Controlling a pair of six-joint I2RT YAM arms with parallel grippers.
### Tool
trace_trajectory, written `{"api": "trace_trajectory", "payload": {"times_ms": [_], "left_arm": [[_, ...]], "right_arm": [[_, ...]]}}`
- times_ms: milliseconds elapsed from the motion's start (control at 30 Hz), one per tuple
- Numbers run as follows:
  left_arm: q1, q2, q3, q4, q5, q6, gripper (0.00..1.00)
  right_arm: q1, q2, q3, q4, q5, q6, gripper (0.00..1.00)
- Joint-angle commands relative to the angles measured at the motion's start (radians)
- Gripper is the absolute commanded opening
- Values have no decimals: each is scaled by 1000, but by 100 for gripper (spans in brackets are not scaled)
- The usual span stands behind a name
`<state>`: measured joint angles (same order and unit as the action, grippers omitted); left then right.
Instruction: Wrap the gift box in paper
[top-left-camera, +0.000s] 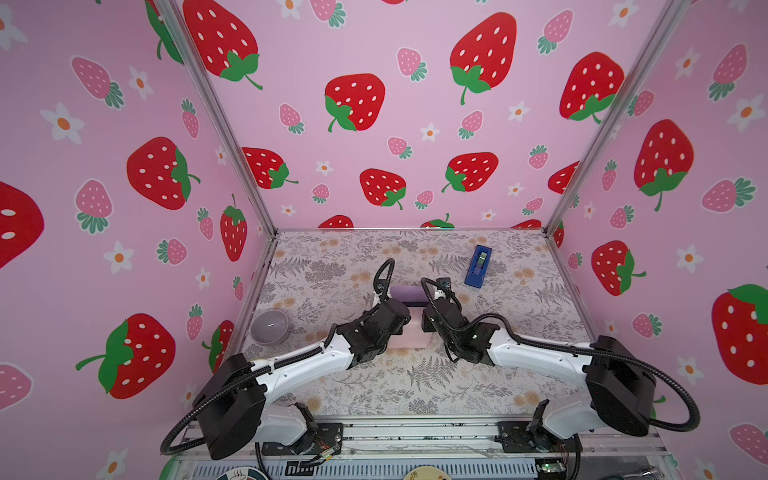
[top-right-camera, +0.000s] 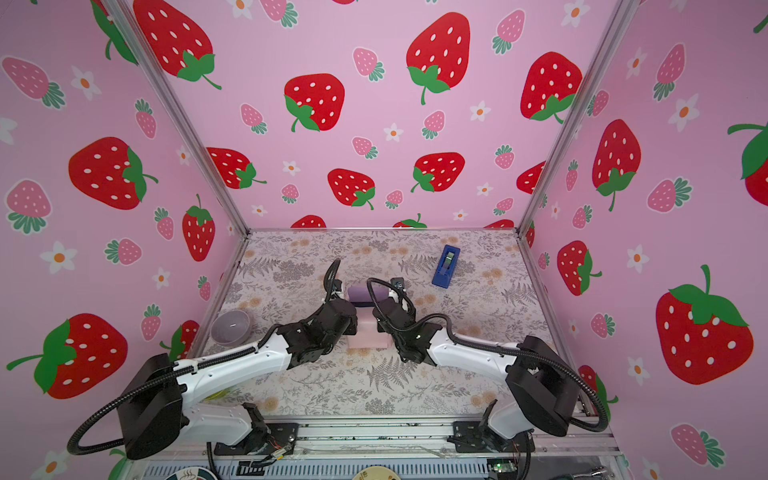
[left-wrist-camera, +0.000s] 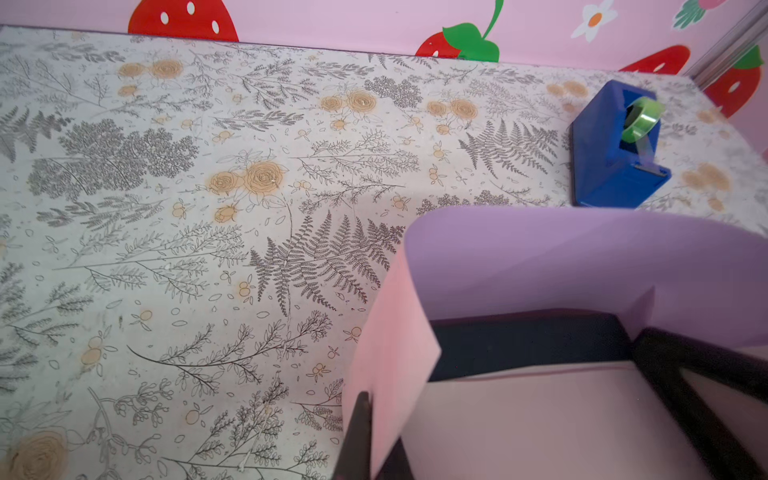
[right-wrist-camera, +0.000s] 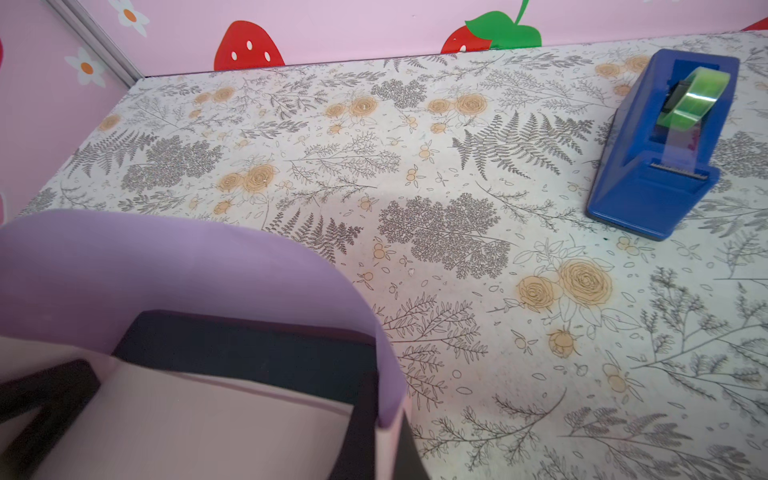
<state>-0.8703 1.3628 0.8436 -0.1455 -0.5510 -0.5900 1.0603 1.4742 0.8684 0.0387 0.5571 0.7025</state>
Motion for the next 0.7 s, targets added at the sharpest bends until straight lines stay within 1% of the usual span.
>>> {"api": "trace_trajectory", "payload": {"times_ms": [0,133,267,333,400,433,467,500,533,600,667], "left_arm": [[-15,21,84,-68,-19,19,0],[-17,30,108,-76,-43,37,0],[-14,48,70,-8,-24,46,0],[-14,67,52,11,-13,35,0],[-13,81,38,15,-6,13,0],[-14,83,27,22,-4,2,0],[-14,81,18,30,-4,-4,0],[-13,77,13,33,-5,-9,0],[-12,73,10,33,-7,-9,0],[-8,64,7,32,-3,-12,0],[-3,59,-2,38,3,-17,0]], "right_arm": [[32,-2,63,-77,22,10,0],[35,-20,59,-73,77,-5,0],[35,-41,-33,32,92,-3,0],[34,-45,-82,77,67,17,0],[32,-52,-126,126,7,25,0],[32,-56,-133,120,-4,35,0],[32,-61,-134,106,-8,52,5],[31,-73,-134,87,-10,59,13],[32,-91,-131,70,-10,63,19],[29,-146,-116,25,-11,61,31],[20,-201,-86,-33,-21,65,40]]}}
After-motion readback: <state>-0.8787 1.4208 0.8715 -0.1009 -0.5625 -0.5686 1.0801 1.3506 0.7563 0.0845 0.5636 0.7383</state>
